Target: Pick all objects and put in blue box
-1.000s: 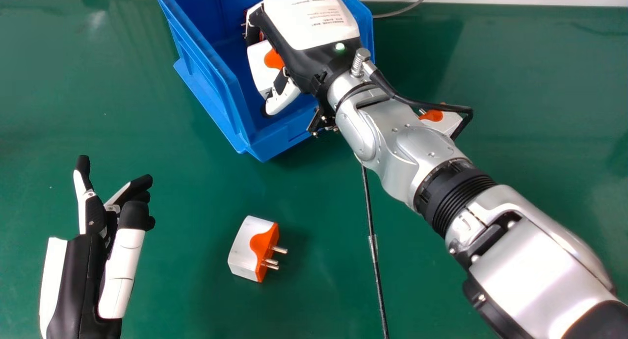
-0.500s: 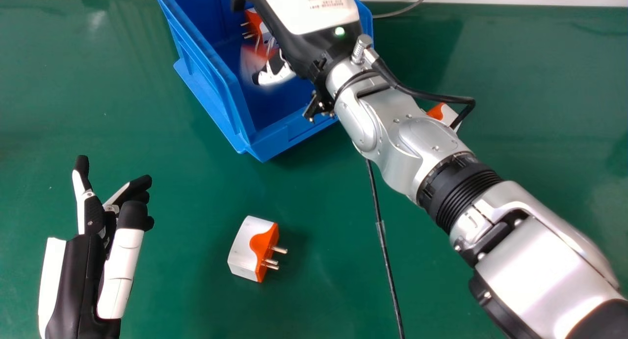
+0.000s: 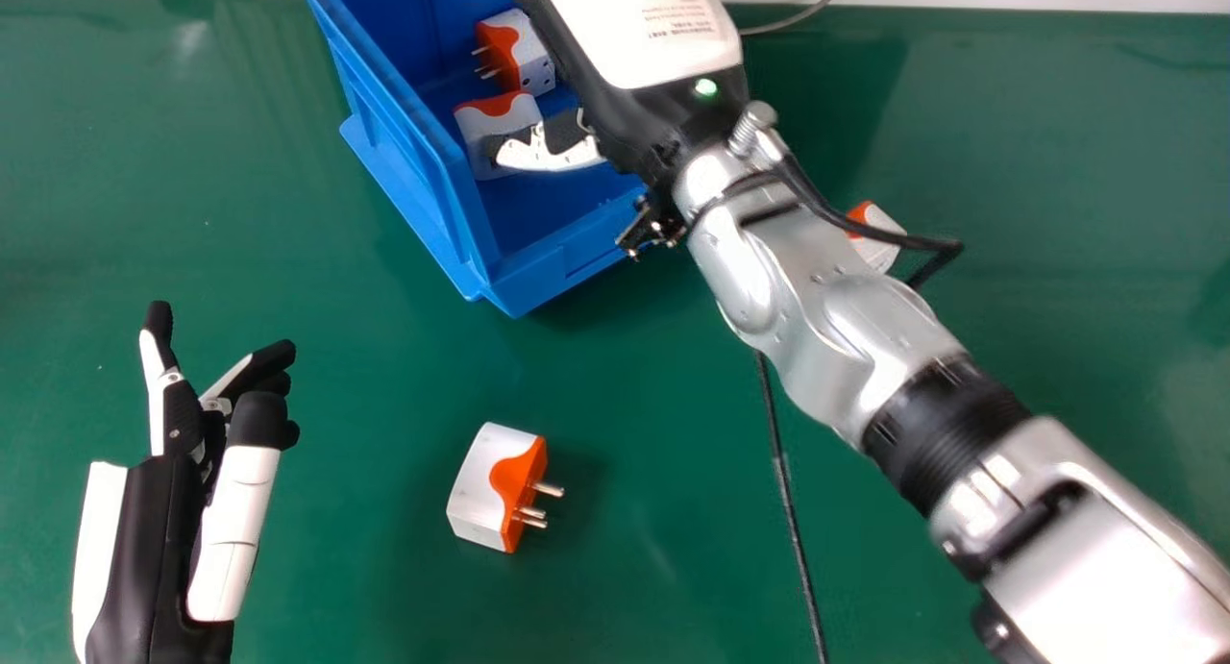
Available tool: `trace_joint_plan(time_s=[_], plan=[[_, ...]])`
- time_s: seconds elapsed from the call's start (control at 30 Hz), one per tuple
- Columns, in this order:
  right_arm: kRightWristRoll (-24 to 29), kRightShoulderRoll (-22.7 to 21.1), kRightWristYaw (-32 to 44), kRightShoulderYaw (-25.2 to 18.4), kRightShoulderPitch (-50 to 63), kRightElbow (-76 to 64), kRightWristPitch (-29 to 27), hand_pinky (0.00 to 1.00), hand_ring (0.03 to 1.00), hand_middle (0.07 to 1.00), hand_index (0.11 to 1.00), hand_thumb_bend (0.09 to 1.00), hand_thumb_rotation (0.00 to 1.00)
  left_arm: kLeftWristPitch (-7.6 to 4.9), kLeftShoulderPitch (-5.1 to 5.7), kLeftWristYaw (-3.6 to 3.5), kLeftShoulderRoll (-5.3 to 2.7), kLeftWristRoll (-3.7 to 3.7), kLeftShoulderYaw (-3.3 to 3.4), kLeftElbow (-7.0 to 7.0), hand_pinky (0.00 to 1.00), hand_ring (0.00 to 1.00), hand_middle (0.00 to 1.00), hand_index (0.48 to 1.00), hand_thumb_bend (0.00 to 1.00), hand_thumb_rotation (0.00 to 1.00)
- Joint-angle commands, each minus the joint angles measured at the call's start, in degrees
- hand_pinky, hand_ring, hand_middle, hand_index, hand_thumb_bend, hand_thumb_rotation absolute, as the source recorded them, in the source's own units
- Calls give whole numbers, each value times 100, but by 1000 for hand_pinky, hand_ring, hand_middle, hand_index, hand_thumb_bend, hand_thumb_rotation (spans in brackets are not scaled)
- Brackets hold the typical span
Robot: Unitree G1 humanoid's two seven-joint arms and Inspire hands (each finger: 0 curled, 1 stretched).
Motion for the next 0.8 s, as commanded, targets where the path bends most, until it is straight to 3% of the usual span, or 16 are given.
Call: trace_joint_plan(time_s=[0.0,0.1,0.23,0.43,0.77], plan=[[30,-207,41,-128,581,-887,46,884,995,1000,989,380,318,-27,47,-28,63,-56,53,-78,772,851,853,895,901,1000],[-18,-398,111,-202,1357,-1821,140,884,993,1000,987,376,316,-48,29,-61,93,-108,92,-31,773,851,853,895,893,1000],[-212,-648,213,-311,2633,-3265,417,908,999,1000,990,358,310,-26,37,-100,120,-167,109,-70,773,851,853,895,896,1000],[-286,-733,238,-484,4010,-4572,540,913,992,1000,984,354,326,-3,20,-152,147,-239,149,-60,773,851,853,895,914,1000],[-370,-764,-190,-1076,5169,-5146,533,864,963,999,975,373,378,15,-11,-202,141,-322,175,-54,770,851,855,897,913,1000]])
